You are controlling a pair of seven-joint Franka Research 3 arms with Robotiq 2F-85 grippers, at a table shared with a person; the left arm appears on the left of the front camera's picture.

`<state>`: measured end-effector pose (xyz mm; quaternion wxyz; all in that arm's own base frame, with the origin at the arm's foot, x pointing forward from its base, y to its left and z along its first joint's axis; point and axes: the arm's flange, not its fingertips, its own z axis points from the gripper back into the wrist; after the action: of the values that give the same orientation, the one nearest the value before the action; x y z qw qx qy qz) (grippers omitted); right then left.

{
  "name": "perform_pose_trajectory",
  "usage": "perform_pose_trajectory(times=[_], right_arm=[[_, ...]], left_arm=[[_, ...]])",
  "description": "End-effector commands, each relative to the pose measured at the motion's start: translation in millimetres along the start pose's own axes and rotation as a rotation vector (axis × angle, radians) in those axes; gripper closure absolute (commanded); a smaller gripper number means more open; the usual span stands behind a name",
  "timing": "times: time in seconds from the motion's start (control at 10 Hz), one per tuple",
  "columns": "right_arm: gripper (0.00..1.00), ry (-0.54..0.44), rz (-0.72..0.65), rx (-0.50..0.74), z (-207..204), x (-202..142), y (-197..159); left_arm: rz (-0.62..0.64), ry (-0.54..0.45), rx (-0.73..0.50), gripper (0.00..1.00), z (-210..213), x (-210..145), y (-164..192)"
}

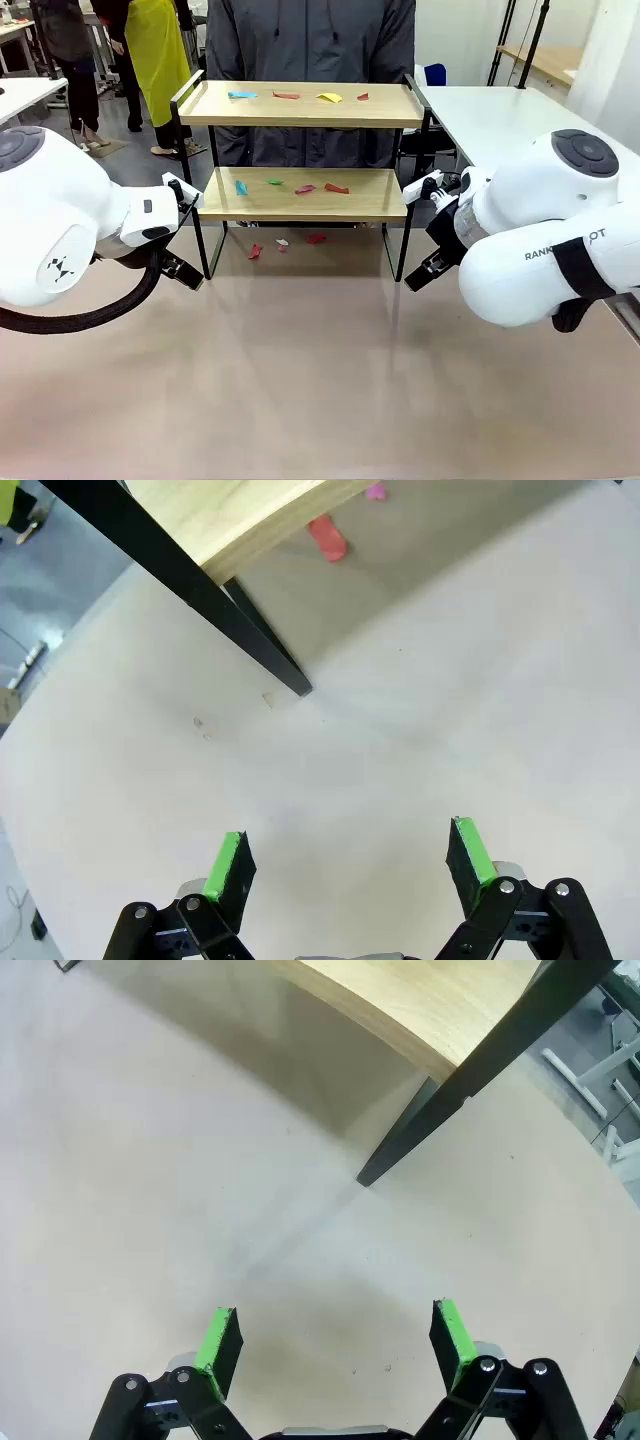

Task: Clean the shelf.
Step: Pick up the Duster handed by the human.

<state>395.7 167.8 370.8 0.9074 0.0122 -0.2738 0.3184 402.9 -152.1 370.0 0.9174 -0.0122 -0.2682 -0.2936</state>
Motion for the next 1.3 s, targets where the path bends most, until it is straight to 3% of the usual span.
perform_pose_trajectory(times=[0.0,0.9,1.0,1.2], right_arm=[[0.00,0.000,0.000,0.000,0.1,0.0,0.0],[0.00,0.000,0.001,0.000,0.0,0.0,0.1],[0.00,0.003,0.039,0.036,17.3,18.2,-5.0],[0.00,-0.073,0.017,0.052,60.1,47.0,-25.7]], left_arm=[[0.000,0.000,0.000,0.00,0.1,0.1,0.0],[0.000,0.000,0.000,0.00,0.1,0.1,0.0],[-0.001,0.000,0.000,0.00,0.0,0.1,-0.5],[0.009,-0.063,-0.061,0.00,39.6,16.8,15.2]])
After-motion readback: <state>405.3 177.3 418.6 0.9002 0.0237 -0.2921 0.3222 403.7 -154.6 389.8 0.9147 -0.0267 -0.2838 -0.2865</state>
